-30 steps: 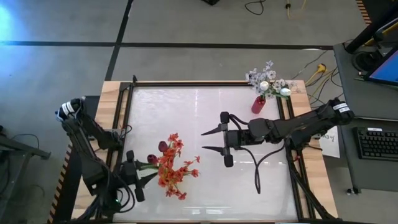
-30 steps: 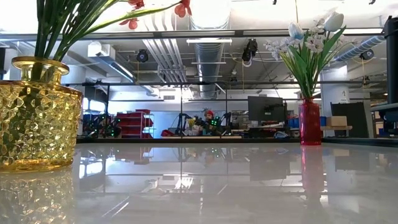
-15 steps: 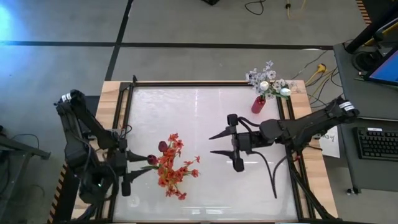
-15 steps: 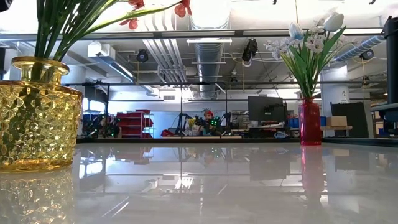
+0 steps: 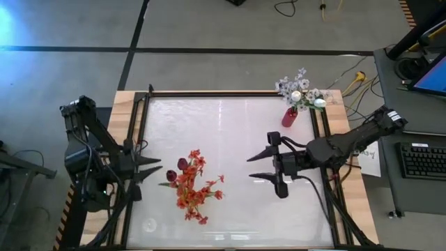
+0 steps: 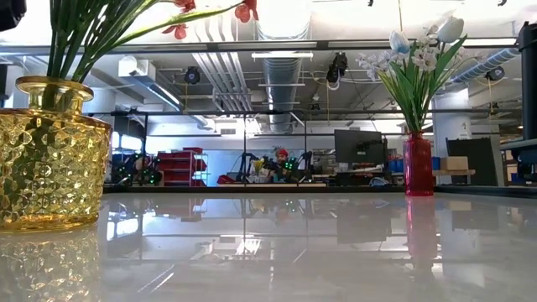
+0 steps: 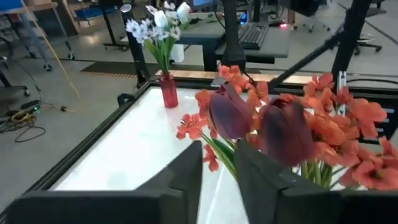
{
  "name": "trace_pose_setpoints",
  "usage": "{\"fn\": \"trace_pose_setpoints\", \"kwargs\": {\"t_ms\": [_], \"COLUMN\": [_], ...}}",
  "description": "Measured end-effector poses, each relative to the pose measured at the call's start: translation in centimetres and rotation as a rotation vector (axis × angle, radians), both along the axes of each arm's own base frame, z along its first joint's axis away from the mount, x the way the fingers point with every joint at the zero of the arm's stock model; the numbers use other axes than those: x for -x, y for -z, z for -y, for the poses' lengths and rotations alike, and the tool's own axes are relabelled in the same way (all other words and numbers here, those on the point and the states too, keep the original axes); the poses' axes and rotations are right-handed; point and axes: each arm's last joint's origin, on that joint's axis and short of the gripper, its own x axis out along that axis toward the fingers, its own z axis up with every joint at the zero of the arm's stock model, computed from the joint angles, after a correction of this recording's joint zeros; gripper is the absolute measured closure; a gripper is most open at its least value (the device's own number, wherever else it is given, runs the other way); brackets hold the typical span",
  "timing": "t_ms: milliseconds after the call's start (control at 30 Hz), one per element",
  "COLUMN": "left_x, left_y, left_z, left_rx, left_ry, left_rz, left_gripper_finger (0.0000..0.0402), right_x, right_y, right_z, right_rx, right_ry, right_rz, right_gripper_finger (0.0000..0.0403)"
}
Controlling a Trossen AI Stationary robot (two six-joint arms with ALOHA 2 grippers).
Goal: Sort flowers into vase by color
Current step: Return to Home Position
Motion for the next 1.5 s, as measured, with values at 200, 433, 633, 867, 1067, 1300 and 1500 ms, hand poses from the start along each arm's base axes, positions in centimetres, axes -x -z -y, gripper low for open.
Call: {"fn": "trace_pose_setpoints", "kwargs": {"t_ms": [200,433,633,867,1067,1300,1500], "left_x": [0.2,0.0,-0.3,-0.4,-0.5,-0.6,-0.5], "left_y": [0.6,1.2,1.5,1.7,1.7,3.5,6.5], "left_z": [0.0,0.5,1.0,1.3,1.5,2.0,1.9], "left_rx": [0.013,-0.002,-0.021,-0.03,0.007,0.071,0.102], "left_ry": [0.076,0.111,0.11,0.107,0.132,0.167,0.139], "left_rz": [-0.084,-0.133,-0.144,-0.148,-0.164,-0.257,-0.267], "left_gripper_finger": [0.0395,0.0399,0.0401,0.0401,0.0401,0.0402,0.0402], "right_x": [2.1,4.6,6.0,6.6,6.6,7.2,8.4], "right_y": [-0.6,-1.1,-1.1,-0.8,-0.3,0.2,1.1], "right_z": [-0.5,-0.5,-0.3,-0.1,-0.1,0.2,0.9], "right_rx": [-0.028,-0.048,-0.069,-0.08,-0.083,-0.094,-0.149], "right_ry": [-0.024,-0.007,-0.033,-0.037,-0.036,-0.058,-0.066], "right_rz": [-0.035,-0.079,-0.084,-0.079,-0.093,-0.114,-0.121], "right_gripper_finger": [0.0209,0.0209,0.0209,0.0209,0.0209,0.0209,0.0209]}}
